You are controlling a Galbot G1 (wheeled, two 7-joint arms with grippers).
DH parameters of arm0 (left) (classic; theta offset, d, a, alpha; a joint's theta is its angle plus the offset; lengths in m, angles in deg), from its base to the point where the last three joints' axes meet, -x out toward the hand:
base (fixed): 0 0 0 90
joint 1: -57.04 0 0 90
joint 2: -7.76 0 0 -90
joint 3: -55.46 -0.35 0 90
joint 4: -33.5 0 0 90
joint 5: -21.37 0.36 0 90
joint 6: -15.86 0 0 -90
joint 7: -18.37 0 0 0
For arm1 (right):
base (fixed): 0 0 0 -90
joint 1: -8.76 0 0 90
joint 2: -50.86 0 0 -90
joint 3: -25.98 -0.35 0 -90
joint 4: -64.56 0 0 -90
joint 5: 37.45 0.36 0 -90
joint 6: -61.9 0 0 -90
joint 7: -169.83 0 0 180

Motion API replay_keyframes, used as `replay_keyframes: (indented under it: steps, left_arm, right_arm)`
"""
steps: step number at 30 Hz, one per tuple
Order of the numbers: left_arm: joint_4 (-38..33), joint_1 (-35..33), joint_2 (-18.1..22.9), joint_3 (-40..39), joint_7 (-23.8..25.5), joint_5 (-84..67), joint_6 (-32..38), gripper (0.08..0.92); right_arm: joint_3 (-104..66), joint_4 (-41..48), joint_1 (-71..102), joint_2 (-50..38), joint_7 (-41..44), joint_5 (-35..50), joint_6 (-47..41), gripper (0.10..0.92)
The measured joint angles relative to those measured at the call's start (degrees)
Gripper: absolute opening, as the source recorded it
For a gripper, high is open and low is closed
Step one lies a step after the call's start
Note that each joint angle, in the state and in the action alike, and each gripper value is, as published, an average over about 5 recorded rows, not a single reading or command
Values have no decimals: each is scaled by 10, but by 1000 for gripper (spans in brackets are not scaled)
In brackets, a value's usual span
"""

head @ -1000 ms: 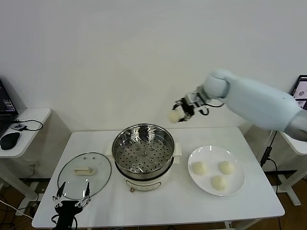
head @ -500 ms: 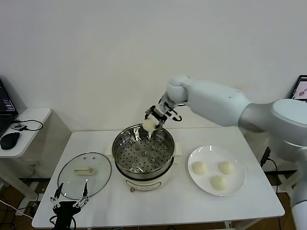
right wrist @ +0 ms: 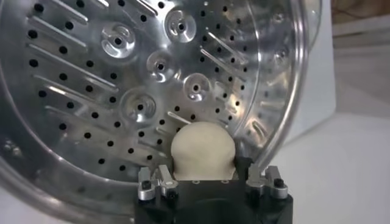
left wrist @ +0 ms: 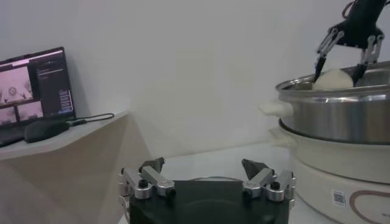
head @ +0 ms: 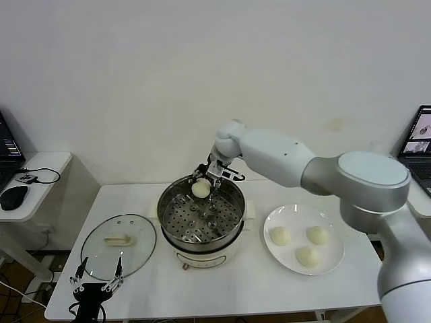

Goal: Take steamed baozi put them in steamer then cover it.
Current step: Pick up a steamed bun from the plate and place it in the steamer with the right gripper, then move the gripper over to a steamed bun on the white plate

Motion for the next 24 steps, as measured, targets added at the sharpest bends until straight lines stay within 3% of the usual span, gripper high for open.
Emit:
replay_keyframes:
  steps: [7,15,24]
  left_arm:
    - [-2,-3,2,0,0,1,0,823]
    - [-9,-8,4,0,0,5,-1,823]
    - [-19,-15,5,3,0,6,-6,823]
  right_arm:
    - [0,19,9,16,-6,-24,29,638]
    - [3,19,1,16,-7,-22,39,810]
    - [26,-64,-63,-38,35,78,-60,823]
